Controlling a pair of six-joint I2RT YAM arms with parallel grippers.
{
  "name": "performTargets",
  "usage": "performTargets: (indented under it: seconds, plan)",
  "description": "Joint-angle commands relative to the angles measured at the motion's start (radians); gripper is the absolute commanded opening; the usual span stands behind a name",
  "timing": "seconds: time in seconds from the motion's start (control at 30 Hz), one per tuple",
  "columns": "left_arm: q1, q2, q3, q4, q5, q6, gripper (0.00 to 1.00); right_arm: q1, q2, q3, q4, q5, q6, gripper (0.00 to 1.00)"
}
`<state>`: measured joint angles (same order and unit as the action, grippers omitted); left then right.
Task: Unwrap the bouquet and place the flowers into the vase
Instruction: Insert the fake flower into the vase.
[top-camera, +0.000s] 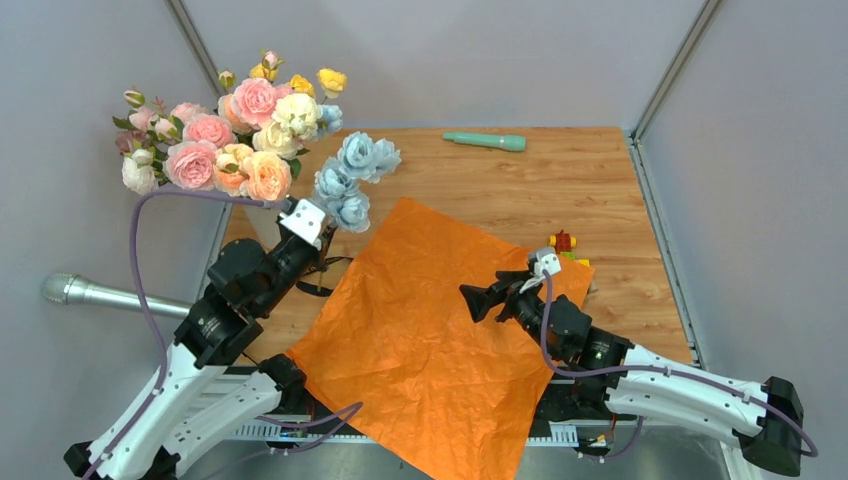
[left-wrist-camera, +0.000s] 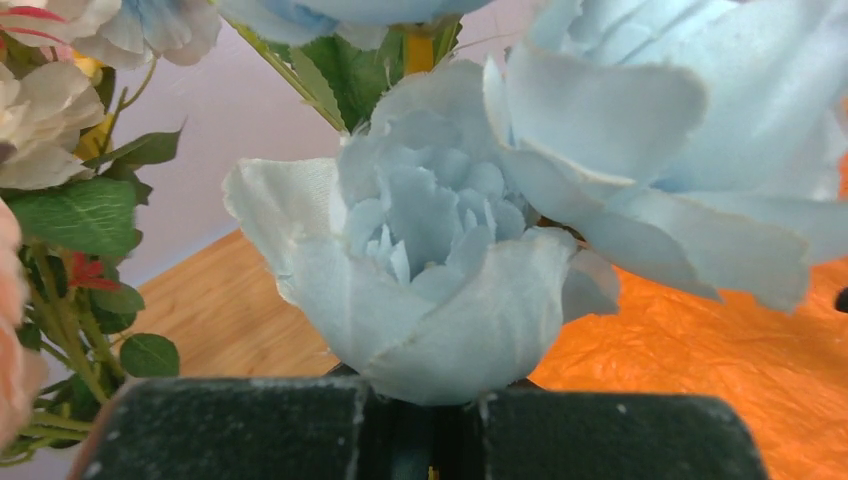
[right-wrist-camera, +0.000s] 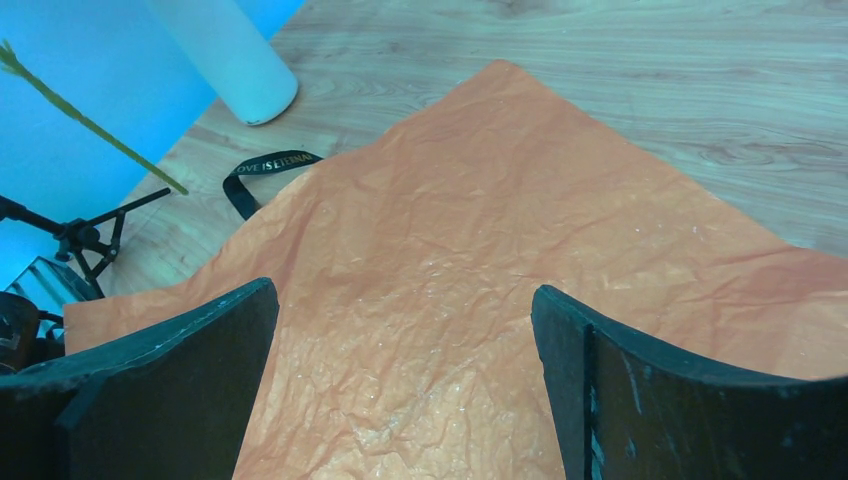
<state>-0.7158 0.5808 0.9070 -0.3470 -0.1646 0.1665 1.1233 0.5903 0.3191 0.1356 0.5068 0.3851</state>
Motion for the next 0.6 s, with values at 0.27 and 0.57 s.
performTargets:
  seconds: [0.27, 0.57]
  plan:
    - [0.215, 0.246, 0.264, -0.008, 0.152, 0.191, 0.00, -0.010, -0.113, -0.035, -0.042, 0.040, -0.020, 1.00]
    - [0.377, 0.293, 0.290, 0.057, 0.171, 0.241, 0.00, -0.015, -0.211, -0.052, -0.086, 0.037, -0.023, 1.00]
